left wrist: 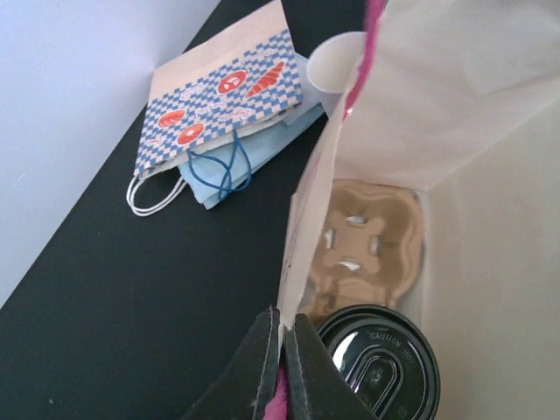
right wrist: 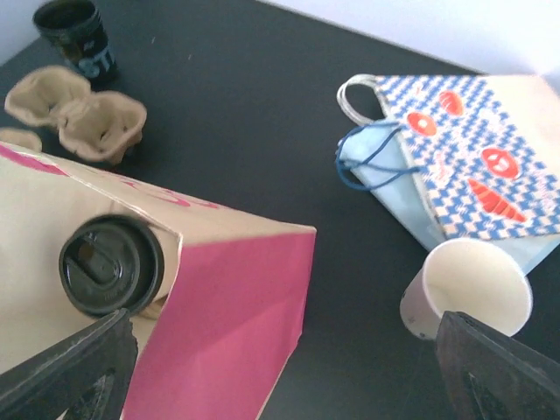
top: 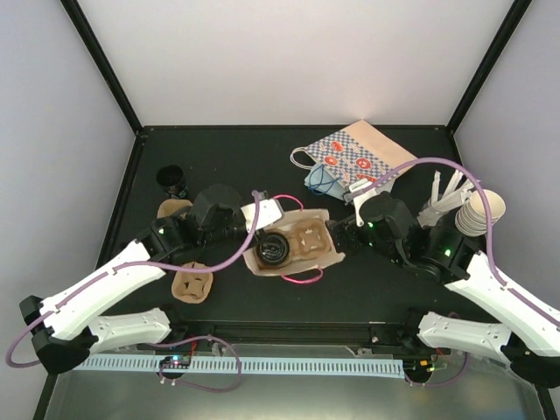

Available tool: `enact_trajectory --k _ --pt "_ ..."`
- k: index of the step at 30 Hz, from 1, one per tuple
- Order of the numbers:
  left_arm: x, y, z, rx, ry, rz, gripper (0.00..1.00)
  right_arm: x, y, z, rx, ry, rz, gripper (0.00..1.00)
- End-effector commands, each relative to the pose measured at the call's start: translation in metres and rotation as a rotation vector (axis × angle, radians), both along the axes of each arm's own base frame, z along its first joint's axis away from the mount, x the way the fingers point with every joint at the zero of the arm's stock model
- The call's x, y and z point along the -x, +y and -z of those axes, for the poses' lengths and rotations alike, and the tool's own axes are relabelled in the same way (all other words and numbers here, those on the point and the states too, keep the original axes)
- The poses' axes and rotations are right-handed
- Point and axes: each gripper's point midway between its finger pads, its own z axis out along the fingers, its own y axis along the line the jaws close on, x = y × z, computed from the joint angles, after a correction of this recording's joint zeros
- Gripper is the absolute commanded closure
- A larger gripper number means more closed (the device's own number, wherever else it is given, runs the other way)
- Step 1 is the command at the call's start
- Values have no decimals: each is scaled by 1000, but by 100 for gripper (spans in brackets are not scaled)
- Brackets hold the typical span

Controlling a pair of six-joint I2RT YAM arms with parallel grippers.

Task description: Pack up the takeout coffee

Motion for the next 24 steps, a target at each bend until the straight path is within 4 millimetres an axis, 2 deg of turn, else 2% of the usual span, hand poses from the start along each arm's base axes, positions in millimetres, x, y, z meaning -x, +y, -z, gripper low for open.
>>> enact_trajectory --k 1,4,9,13,17,20,24 --pt "5 -7 -7 20 -111 -4 98 18 13 27 -5 68 -132 7" --pt "14 -10 0 13 -107 3 99 37 25 41 -34 123 -238 9" --pt "15 -10 -2 5 -120 -21 98 56 27 66 26 190 -284 9" --pt "5 -5 -13 -9 -174 -69 98 58 22 84 108 221 -223 11" --pt "-9 5 -37 -5 -277 -149 99 59 23 90 102 209 -198 11" --pt "-13 6 -46 -20 -340 -149 98 54 28 96 83 192 -185 11" --pt "-13 4 -38 -41 -340 -139 98 48 34 111 79 187 -153 11"
